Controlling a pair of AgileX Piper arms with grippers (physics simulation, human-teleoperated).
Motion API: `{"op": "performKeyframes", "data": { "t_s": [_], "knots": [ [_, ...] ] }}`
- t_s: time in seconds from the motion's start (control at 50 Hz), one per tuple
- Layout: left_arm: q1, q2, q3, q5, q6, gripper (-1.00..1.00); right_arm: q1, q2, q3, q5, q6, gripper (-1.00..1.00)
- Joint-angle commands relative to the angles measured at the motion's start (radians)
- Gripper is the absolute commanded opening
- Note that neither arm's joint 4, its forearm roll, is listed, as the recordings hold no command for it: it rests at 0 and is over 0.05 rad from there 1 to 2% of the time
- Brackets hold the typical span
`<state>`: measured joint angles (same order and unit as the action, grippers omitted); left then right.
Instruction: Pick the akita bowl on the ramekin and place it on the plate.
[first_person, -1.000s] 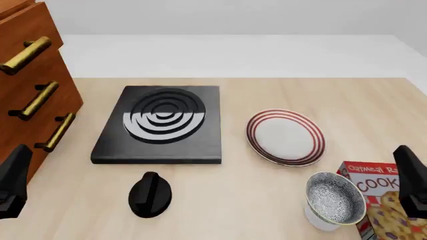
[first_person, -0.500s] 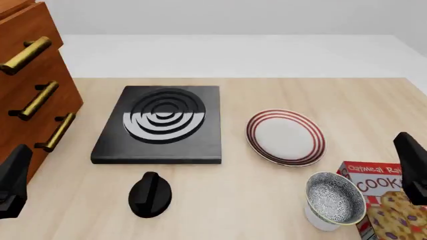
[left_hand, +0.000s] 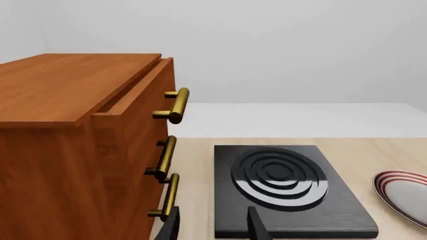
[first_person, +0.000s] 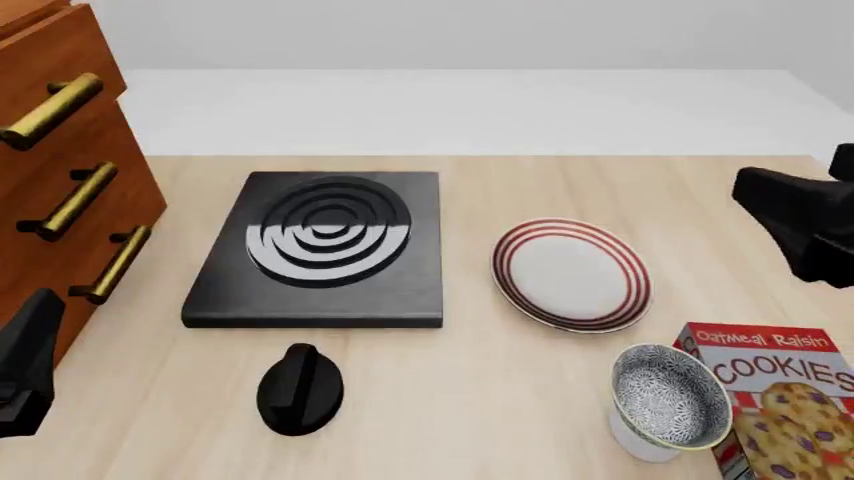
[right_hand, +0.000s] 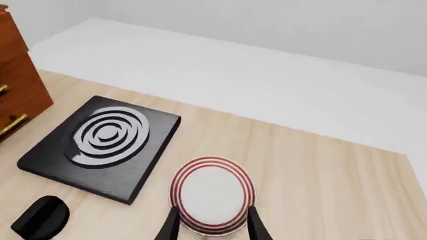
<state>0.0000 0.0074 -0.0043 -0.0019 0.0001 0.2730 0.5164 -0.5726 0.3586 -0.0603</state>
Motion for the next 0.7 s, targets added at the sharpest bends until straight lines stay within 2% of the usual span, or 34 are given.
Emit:
{"op": "performKeyframes", "data": {
  "t_s": [0.02,0.08,0.12,0.24,0.32,0.56,0.7],
  "knots": [
    [0.000,0.000,0.000,0.000,0.000,1.00,0.105,0.139,-0.114,0.153,0.050,1.00],
    [0.000,0.000,0.000,0.000,0.000,1.00,0.105,0.131,-0.116,0.185,0.037,1.00],
    [0.000,0.000,0.000,0.000,0.000,1.00,0.116,0.142,-0.114,0.212,0.066,1.00],
    [0.000,0.000,0.000,0.000,0.000,1.00,0.126,0.135,-0.100,0.252,0.066,1.00],
    [0.000,0.000,0.000,0.000,0.000,1.00,0.135,0.129,-0.089,0.266,0.066,1.00],
    [0.000,0.000,0.000,0.000,0.000,1.00,0.204,0.147,-0.039,0.287,0.124,1.00],
    [0.000,0.000,0.000,0.000,0.000,1.00,0.213,0.142,-0.012,0.302,0.116,1.00]
  ]
}}
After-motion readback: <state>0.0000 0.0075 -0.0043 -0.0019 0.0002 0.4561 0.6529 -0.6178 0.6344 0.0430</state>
